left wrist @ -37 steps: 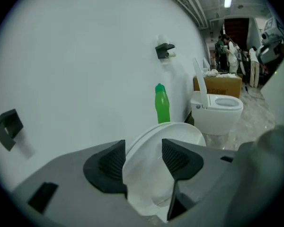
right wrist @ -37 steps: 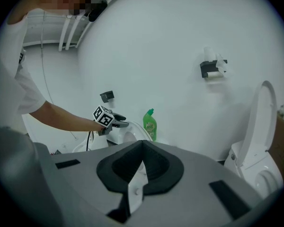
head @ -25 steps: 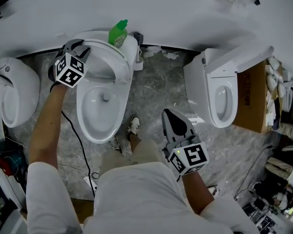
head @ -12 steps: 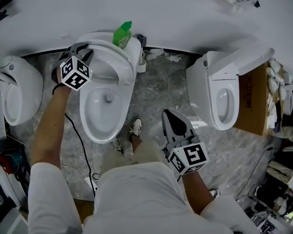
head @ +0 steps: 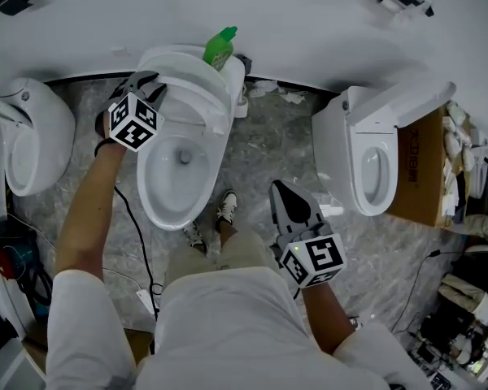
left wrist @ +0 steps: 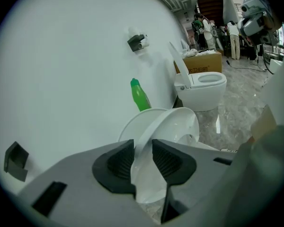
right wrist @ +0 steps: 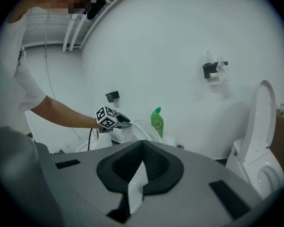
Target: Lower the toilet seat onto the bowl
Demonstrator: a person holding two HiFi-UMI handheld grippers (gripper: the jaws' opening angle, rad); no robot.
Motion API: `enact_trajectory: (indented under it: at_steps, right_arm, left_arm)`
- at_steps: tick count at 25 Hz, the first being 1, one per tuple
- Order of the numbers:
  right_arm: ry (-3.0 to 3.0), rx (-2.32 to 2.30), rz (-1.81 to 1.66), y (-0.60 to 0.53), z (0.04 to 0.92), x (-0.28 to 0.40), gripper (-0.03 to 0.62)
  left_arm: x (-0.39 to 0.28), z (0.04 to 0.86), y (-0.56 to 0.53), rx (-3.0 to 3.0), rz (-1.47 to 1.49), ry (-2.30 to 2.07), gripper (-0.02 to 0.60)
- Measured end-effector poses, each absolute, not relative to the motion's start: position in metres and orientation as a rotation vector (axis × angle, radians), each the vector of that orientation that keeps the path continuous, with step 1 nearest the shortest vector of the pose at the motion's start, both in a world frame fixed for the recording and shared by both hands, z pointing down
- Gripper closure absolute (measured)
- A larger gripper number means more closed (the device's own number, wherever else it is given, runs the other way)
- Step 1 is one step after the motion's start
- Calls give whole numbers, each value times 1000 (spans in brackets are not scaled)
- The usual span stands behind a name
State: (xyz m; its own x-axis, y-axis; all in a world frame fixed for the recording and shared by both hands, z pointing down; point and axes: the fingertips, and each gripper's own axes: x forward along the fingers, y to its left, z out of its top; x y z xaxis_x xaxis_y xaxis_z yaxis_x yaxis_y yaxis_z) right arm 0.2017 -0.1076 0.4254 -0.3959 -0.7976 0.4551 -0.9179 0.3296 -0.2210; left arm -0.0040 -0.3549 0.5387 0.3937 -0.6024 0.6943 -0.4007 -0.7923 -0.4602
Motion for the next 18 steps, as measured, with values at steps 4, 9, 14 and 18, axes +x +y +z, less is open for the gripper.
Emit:
enact_trajectory:
  at_steps: [4,9,14,18]
  right_arm:
    - [-2343,1532,640,-93,421,187,597]
    - [-2367,1512,610,-78,415,164,597]
    - [-2368,1510,600,-59,410,149,597]
    - [-2363,1506,590,-45,410,136,597]
  left_arm:
    - [-12,535,-326,-2435,-1344,865,466]
    - [-26,535,-287,-2417,-1349,830,466]
    - [-39,538,-240,-2334,-1374,743,474]
    - [-48,544,-207,-2354,-1371,715,474]
